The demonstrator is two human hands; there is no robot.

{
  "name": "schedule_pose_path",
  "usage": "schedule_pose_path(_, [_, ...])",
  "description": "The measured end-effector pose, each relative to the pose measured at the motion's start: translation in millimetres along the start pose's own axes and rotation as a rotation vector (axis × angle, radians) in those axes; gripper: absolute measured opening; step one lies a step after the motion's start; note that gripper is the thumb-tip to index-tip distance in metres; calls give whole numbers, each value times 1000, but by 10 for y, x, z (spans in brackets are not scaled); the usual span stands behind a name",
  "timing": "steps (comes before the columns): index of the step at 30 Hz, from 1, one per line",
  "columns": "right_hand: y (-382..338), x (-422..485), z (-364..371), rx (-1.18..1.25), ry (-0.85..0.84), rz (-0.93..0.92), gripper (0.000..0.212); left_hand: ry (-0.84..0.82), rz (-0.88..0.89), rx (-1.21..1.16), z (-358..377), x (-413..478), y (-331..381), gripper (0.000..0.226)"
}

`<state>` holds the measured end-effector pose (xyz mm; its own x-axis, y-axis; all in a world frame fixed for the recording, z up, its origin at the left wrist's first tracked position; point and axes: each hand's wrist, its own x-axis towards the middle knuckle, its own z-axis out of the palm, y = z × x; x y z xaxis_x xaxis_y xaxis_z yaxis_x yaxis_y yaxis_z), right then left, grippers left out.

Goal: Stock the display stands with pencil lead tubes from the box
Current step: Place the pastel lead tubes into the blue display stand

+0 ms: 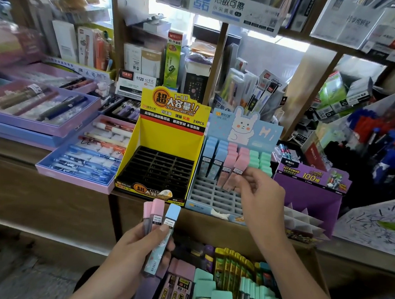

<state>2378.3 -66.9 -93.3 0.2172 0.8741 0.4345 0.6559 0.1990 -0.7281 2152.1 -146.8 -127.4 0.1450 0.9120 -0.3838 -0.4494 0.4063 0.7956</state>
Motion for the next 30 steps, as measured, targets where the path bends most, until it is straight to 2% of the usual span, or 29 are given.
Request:
schedule_pose_path(17, [46,59,188,-60,-101,57,12,-10,0,18,-18,6,0,18])
schedule_pose_path(30, [-131,-151,39,-74,-81,93,15,7,-23,3,-45,30,-9,14])
